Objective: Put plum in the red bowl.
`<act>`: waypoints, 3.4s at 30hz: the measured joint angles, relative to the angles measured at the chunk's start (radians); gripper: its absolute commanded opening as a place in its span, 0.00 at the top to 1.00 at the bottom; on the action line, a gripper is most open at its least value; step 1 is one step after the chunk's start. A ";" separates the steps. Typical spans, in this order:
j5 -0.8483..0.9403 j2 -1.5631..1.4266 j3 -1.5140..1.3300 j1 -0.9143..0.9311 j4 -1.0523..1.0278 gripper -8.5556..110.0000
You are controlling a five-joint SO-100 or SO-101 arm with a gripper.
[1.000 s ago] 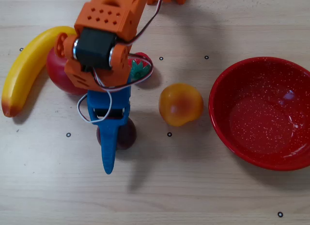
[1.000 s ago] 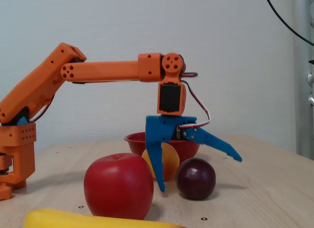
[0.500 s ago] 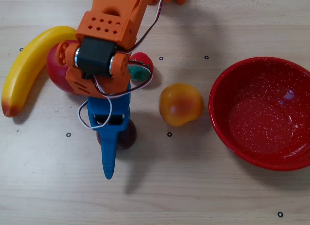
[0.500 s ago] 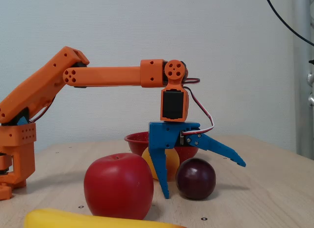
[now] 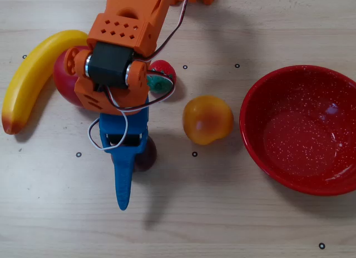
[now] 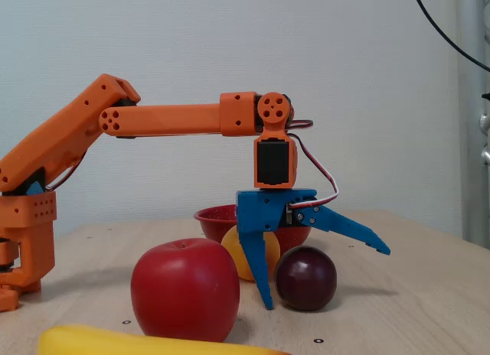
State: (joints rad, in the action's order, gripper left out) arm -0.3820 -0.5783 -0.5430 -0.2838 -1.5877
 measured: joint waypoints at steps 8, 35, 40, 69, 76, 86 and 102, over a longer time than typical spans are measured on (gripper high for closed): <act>0.000 0.000 0.000 0.000 0.000 0.38; -0.008 0.000 0.000 0.008 0.000 0.60; -0.023 0.000 0.000 0.008 0.000 0.68; -0.040 -0.308 -0.092 0.057 -0.141 0.93; 0.041 -0.491 -0.160 0.221 -0.170 0.93; 0.147 -0.600 -0.290 0.509 -0.183 0.93; 0.207 -0.503 -0.333 0.764 -0.074 0.66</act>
State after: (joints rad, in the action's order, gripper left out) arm -0.1749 -1.0815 -0.8759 0.4801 -1.6613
